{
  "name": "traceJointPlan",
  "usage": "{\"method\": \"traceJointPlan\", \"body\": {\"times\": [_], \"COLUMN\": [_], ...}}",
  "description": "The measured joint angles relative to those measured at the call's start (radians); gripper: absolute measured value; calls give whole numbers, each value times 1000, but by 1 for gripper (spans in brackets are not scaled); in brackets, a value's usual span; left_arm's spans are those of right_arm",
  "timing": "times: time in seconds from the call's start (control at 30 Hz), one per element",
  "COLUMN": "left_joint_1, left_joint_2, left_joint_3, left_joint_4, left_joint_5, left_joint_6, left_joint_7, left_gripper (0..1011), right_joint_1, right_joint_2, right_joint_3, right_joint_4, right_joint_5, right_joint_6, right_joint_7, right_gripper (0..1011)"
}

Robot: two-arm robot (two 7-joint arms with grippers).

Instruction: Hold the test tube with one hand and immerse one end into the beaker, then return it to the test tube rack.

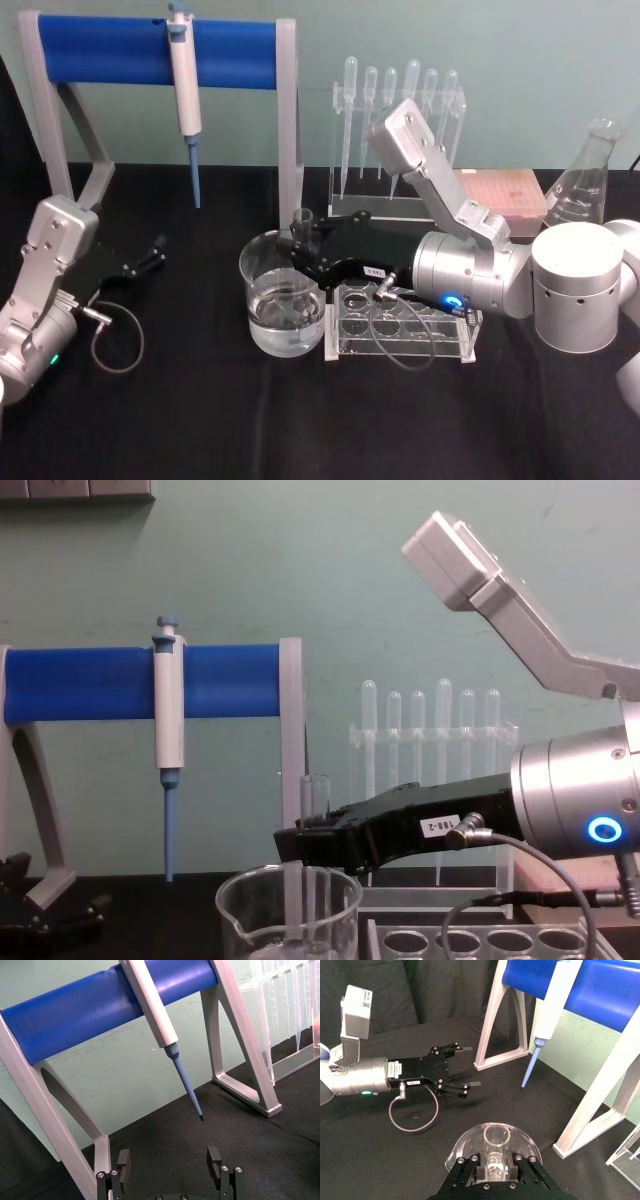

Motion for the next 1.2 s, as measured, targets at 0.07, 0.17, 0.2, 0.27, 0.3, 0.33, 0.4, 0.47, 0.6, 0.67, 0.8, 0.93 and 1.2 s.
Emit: {"method": "traceJointPlan", "body": {"times": [0.07,0.17,0.2,0.27,0.3,0.33,0.4,0.47,0.6,0.67,0.8,0.93,1.2], "left_joint_1": [0,0,0,0,0,0,0,0,0,0,0,0,0], "left_joint_2": [0,0,0,0,0,0,0,0,0,0,0,0,0], "left_joint_3": [0,0,0,0,0,0,0,0,0,0,0,0,0], "left_joint_4": [0,0,0,0,0,0,0,0,0,0,0,0,0], "left_joint_5": [0,0,0,0,0,0,0,0,0,0,0,0,0], "left_joint_6": [0,0,0,0,0,0,0,0,0,0,0,0,0], "left_joint_7": [0,0,0,0,0,0,0,0,0,0,0,0,0], "left_gripper": [1000,1000,1000,1000,1000,1000,1000,1000,1000,1000,1000,1000,1000], "right_joint_1": [0,0,0,0,0,0,0,0,0,0,0,0,0], "right_joint_2": [0,0,0,0,0,0,0,0,0,0,0,0,0], "right_joint_3": [0,0,0,0,0,0,0,0,0,0,0,0,0], "right_joint_4": [0,0,0,0,0,0,0,0,0,0,0,0,0], "right_joint_5": [0,0,0,0,0,0,0,0,0,0,0,0,0], "right_joint_6": [0,0,0,0,0,0,0,0,0,0,0,0,0], "right_joint_7": [0,0,0,0,0,0,0,0,0,0,0,0,0], "right_gripper": [241,241,241,241,239,241,241,241,241,241,241,241,241]}}
